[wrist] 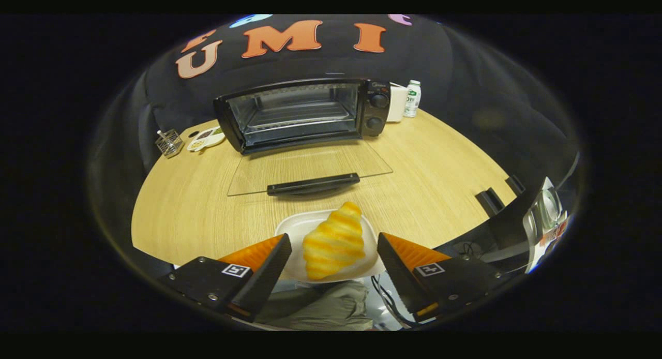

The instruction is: Open the toaster oven, put the food inside, and close the toaster oven door.

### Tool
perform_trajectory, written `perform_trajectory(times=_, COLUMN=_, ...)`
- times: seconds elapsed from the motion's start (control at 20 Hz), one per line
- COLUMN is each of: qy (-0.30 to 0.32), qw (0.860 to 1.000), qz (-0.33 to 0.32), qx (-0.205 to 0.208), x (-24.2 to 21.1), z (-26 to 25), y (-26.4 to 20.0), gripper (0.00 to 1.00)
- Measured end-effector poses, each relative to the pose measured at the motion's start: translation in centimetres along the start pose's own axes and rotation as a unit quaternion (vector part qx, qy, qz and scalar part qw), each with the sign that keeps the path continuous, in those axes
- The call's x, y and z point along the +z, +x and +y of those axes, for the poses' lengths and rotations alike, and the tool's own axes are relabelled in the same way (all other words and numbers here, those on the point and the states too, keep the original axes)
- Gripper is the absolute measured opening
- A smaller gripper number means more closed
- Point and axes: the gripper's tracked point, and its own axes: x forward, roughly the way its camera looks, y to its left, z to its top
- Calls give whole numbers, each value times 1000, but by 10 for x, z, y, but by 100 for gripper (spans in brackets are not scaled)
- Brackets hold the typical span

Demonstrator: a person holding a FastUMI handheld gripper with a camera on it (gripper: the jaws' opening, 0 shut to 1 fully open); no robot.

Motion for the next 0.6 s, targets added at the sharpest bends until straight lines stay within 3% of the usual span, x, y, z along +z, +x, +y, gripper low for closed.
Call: perform_trajectory(times=0.6, qy=17, qw=998, qz=57, qx=-10, x=-55, z=8, y=23, gripper=100)
